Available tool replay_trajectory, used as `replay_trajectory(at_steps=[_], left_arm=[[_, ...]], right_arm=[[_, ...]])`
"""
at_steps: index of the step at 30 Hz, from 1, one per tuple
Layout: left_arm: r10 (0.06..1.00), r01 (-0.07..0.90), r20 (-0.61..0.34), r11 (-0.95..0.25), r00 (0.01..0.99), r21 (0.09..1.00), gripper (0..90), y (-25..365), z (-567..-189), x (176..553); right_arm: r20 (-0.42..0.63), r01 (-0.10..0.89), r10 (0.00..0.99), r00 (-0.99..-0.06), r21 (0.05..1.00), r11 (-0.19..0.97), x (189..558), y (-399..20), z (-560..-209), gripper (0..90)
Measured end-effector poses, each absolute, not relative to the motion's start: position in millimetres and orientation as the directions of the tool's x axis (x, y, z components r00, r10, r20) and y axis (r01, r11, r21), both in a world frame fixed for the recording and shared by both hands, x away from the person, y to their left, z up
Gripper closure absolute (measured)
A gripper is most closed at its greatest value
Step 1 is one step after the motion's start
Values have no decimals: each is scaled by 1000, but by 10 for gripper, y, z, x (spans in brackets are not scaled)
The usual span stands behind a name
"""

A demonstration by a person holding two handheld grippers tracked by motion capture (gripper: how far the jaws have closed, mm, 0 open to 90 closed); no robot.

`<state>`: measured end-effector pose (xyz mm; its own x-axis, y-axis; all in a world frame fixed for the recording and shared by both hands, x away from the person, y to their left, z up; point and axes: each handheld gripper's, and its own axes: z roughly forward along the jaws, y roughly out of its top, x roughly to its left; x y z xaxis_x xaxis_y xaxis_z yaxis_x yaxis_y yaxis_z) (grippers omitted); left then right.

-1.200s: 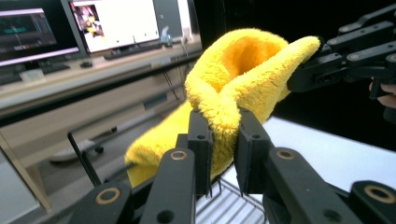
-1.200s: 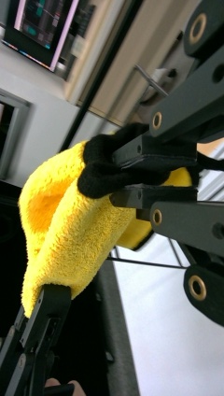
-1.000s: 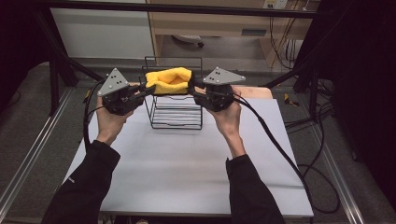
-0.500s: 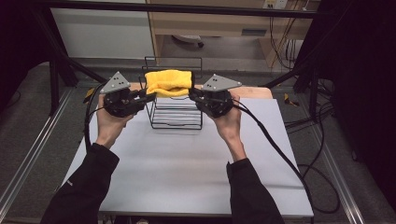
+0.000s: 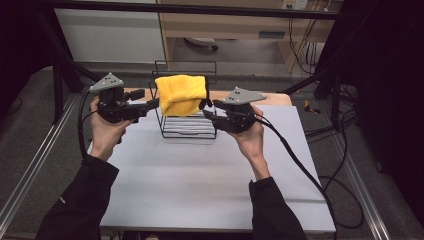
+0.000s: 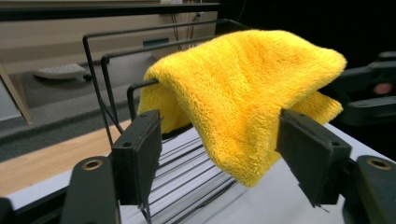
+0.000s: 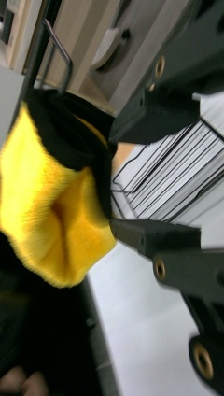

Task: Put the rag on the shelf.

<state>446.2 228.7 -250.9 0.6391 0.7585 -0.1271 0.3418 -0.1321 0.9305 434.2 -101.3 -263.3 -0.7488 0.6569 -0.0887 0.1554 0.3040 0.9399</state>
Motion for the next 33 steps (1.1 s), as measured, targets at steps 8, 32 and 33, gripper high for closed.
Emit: replay_trajectory(at_steps=[8,32,33], left_arm=[[772,401,-158,-134,616,906,316,2124,-2619,4638],[796,324,-117,-103,594,940,866,2192,-2683,4691],[797,320,-114,-104,593,942,866,2200,-2654,4692]], right_arm=[[33,205,684,-729,964,171,4537,-970,-2382,537],[19,252,734,-678,945,208,4670,-867,-2732,863],[14,241,735,-678,949,204,4675,-858,-2738,863]])
